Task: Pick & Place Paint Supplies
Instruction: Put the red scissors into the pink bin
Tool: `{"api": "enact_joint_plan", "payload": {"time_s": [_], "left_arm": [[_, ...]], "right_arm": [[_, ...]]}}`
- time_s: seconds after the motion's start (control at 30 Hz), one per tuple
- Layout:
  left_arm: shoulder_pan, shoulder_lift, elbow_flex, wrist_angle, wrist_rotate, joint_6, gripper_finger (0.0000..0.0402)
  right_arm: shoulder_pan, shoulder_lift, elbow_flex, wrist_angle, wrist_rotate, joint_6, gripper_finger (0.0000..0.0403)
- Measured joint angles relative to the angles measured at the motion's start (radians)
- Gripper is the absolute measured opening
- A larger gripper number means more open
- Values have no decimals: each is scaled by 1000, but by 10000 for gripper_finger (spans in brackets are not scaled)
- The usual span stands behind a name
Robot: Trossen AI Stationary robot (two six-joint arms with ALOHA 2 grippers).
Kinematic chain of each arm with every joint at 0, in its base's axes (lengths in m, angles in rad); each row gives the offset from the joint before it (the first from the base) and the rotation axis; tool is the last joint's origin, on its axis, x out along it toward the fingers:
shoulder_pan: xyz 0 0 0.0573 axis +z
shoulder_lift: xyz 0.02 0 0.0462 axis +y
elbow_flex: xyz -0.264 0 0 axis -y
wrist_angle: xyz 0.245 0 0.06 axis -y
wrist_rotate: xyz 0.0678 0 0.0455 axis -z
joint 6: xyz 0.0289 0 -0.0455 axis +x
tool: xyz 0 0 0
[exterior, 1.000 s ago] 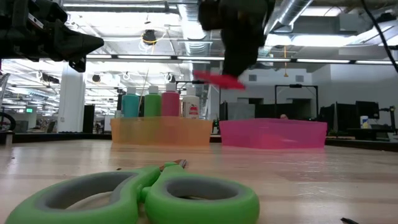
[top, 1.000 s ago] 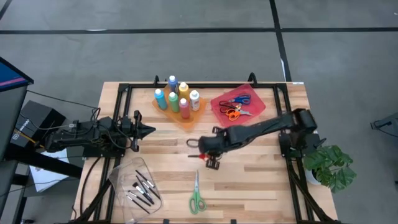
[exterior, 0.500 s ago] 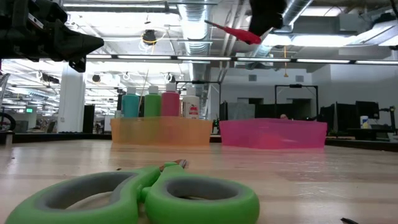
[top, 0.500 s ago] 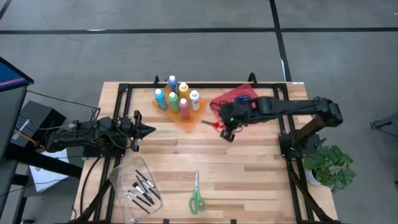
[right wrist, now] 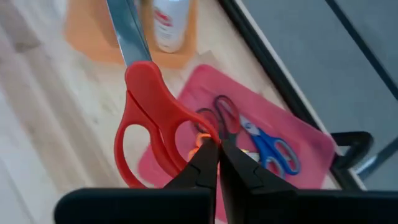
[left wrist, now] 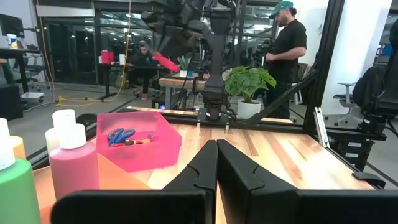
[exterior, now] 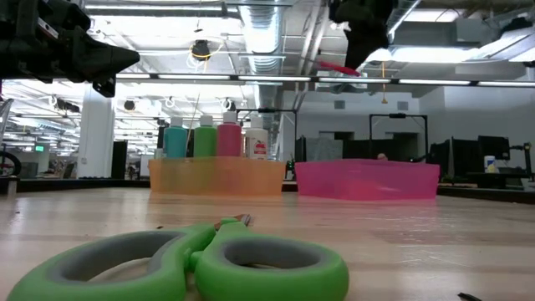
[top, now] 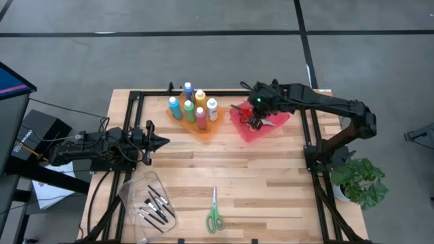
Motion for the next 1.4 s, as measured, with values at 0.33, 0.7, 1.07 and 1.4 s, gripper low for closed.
{"api": "enact_joint_plan", "payload": {"time_s": [0.33, 0.7, 1.07, 1.4], "left_arm": [[0, 0, 0, 0, 0, 0, 1], [0, 0, 0, 0, 0, 0, 1], [0, 0, 0, 0, 0, 0, 1], [0, 0, 0, 0, 0, 0, 1]], "right_arm": [[-116, 18, -28, 36, -69, -90, 0], [-212, -73, -301, 251, -210, -120, 0], [-315, -79, -510, 396, -262, -167, 0], [-458, 63, -604, 450, -262, -214, 0]]}}
